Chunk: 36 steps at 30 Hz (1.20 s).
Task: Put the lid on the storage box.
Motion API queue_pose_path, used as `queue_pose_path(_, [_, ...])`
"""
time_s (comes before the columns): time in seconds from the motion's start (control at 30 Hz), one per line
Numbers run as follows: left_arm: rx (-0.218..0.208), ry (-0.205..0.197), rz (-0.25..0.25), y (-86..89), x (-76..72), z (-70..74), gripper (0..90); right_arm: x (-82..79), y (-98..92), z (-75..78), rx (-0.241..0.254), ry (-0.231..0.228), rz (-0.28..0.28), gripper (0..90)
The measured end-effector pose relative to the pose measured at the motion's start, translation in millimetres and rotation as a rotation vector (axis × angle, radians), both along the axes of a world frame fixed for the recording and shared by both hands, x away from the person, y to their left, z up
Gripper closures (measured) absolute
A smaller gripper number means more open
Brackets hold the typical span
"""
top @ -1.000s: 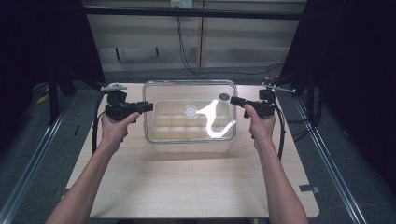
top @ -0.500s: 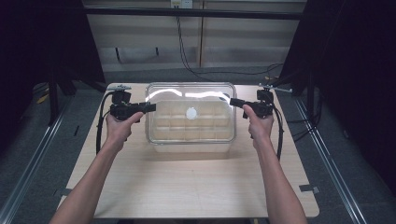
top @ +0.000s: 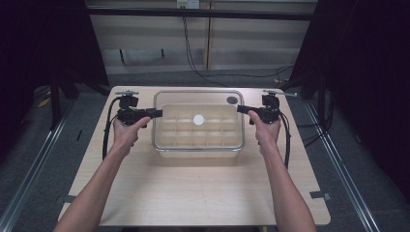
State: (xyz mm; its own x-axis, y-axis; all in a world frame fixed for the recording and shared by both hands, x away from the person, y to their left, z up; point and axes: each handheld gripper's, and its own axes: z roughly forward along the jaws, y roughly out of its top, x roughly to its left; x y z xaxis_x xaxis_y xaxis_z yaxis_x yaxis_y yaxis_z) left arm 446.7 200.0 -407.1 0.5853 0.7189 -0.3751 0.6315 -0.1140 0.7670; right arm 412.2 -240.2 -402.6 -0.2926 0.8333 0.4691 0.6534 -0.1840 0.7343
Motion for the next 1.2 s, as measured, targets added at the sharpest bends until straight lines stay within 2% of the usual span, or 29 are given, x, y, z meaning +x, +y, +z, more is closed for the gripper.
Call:
queue_pose_path(0.1, [0.005,0.008,0.0,-0.5,2.5,-0.3,61.6,2.3,-0.1,-1.0,-0.008,0.006,0.003,68.8])
queue_pose_path(0.2, [0.036,0.006,0.019,0.6,6.1,-0.3,63.1,6.1,-0.2,-2.9,-0.01,0.021,0.001,68.6])
queue_pose_path(0.3, [0.019,0.027,0.026,3.2,8.9,-5.0,65.7,9.4,0.6,-8.2,-0.006,0.036,-0.004,67.9])
queue_pose_path(0.5, [0.003,0.055,0.031,3.5,11.0,-12.5,64.2,13.3,2.8,-14.4,-0.011,0.058,-0.014,66.4])
queue_pose_path(0.77, [-0.016,0.095,0.034,1.9,16.2,-24.4,62.0,20.3,6.6,-27.3,-0.044,0.103,-0.039,62.5])
queue_pose_path(0.8, [-0.006,0.095,0.029,2.2,16.8,-25.1,61.8,20.4,7.0,-28.3,-0.044,0.103,-0.042,62.1])
queue_pose_path(1.07, [-0.012,0.123,0.037,-0.1,20.3,-29.2,60.6,21.9,11.7,-33.1,-0.091,0.115,-0.06,59.4])
queue_pose_path(1.2, [0.004,0.124,0.038,-0.9,21.2,-27.8,60.2,23.2,12.2,-34.2,-0.09,0.119,-0.061,59.0])
